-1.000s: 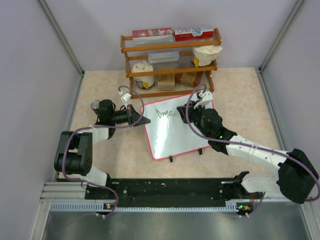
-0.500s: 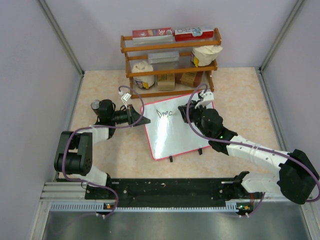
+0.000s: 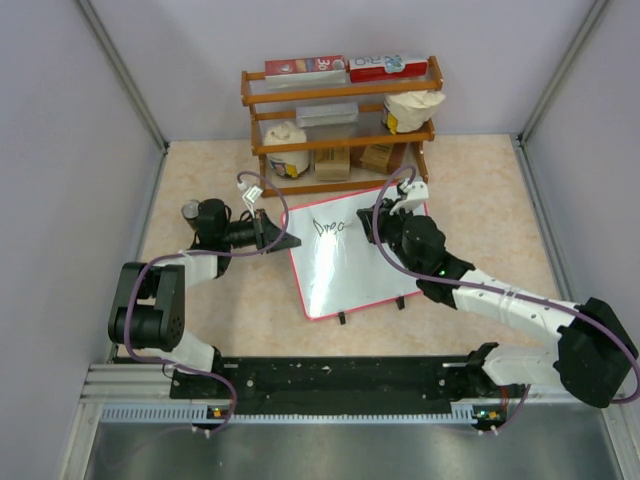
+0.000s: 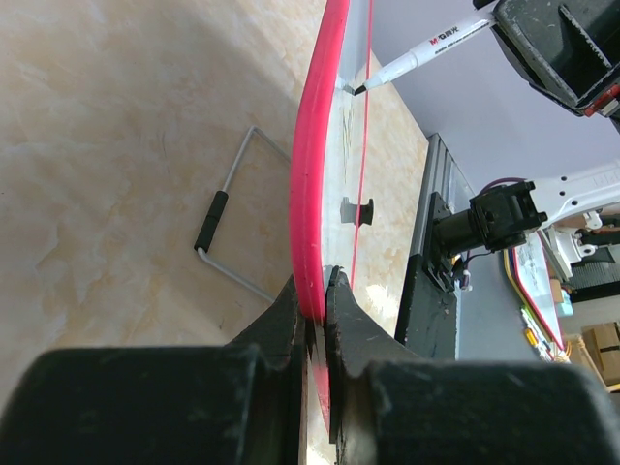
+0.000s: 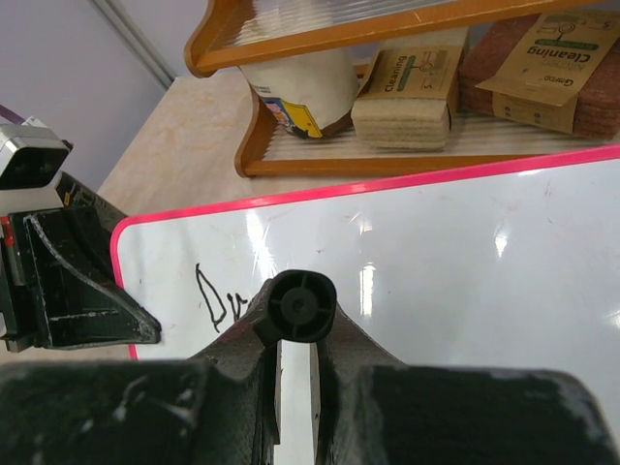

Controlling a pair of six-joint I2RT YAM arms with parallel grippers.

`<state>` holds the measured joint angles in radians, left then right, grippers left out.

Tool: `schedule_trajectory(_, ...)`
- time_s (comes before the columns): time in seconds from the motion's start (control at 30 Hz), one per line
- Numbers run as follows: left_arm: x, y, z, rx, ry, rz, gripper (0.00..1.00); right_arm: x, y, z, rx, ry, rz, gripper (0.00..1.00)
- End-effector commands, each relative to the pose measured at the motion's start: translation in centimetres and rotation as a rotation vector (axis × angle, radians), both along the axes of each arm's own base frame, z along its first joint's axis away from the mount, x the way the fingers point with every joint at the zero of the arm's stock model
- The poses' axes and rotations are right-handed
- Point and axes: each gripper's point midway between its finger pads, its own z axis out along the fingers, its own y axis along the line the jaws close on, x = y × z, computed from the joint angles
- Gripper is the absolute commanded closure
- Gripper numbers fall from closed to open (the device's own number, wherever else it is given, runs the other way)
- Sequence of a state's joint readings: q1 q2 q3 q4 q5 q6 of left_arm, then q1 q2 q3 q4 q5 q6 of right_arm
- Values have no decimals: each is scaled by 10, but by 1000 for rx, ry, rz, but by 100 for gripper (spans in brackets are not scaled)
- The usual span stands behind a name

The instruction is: Write a sentence on the whiteboard

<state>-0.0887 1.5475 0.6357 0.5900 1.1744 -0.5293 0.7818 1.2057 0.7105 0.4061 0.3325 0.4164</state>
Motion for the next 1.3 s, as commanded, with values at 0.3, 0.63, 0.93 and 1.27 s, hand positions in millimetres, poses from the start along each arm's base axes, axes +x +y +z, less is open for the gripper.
schedule_trajectory(0.3,6,-3,-12,62,-165,-22,100,12,-9,14,12,-27,-56,100)
schedule_trajectory(0.63,6,-3,-12,63,-169,-20,100,4,-7,0,-20,3,-14,100)
schedule_trajectory(0.93,7,-3,-12,65,-168,-19,100,-3,-10,-12,-36,24,0,100)
schedule_trajectory(1.27,7,-3,-13,66,-166,-18,100,-3,-14,1,-17,-6,-17,100)
